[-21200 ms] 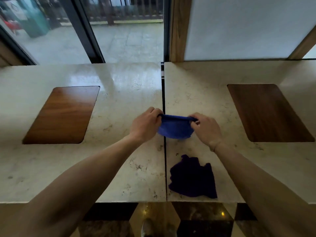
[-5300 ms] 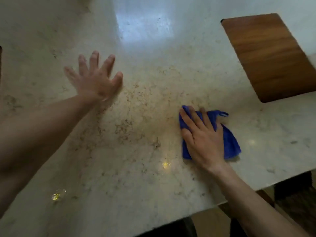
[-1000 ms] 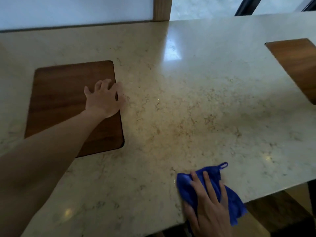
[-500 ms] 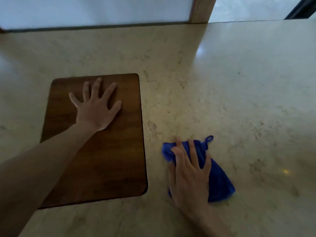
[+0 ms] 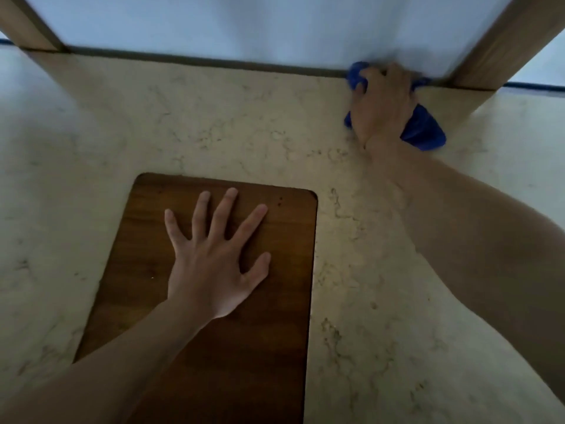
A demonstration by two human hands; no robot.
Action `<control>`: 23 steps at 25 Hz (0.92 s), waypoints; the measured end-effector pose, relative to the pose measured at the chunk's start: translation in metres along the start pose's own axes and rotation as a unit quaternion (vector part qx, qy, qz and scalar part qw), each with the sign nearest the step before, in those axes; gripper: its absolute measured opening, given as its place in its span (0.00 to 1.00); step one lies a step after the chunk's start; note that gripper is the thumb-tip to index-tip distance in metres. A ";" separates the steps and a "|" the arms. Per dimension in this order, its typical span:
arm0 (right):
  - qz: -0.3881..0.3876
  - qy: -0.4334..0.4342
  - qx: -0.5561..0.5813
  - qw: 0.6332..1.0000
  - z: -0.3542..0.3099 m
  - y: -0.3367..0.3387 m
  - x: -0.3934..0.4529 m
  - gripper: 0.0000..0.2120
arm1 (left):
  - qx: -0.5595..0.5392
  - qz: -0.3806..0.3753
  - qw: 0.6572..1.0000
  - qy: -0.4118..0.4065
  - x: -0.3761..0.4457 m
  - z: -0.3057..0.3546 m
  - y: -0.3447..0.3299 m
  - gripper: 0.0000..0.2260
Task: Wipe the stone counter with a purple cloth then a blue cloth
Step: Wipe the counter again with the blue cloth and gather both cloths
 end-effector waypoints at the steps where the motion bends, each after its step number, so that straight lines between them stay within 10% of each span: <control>1: -0.008 0.013 -0.003 1.000 -0.010 -0.006 0.010 0.15 | -0.002 0.003 1.000 0.002 0.000 0.000 0.001 0.31; 11: -0.133 0.197 -0.005 0.971 -0.045 -0.006 -0.165 0.20 | -0.005 -0.006 1.000 0.013 0.006 -0.012 -0.003 0.31; 23: -0.102 0.160 0.036 0.981 0.028 0.102 -0.574 0.18 | -0.022 -0.060 0.998 0.008 -0.126 0.004 0.006 0.27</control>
Point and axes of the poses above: each hand's wrist, its own x-axis towards the middle knuckle, its own y-axis out of the back of the hand, z = x × y, the point moved 10 cm from there along x, towards the middle knuckle, and after that the axes turned 4 degrees about x, right-handed, at the moved point
